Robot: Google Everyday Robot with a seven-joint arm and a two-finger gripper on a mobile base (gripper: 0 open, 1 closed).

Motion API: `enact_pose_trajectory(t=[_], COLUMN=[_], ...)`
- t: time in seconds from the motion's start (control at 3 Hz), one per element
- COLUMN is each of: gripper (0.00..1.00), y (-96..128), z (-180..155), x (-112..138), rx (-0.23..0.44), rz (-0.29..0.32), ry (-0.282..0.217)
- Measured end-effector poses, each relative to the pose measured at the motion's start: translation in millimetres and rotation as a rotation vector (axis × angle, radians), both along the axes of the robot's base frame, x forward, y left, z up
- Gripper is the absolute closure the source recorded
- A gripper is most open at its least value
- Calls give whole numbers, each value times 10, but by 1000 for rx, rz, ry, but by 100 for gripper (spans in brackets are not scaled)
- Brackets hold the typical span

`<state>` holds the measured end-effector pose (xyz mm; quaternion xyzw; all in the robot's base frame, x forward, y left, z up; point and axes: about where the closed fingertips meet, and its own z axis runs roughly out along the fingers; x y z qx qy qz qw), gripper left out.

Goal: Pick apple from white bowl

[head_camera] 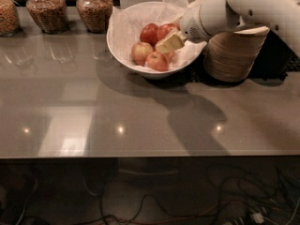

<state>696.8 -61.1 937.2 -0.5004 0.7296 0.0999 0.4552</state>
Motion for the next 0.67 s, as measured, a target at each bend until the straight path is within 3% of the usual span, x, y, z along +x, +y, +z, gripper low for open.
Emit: enact_pose_trajectory(t=[0.33,0.67], gripper=[100,100], y=[-168,-388], z=[152,101], x=[-385,-908], rx=[-34,-73], rz=[40,90], ry=[-16,25])
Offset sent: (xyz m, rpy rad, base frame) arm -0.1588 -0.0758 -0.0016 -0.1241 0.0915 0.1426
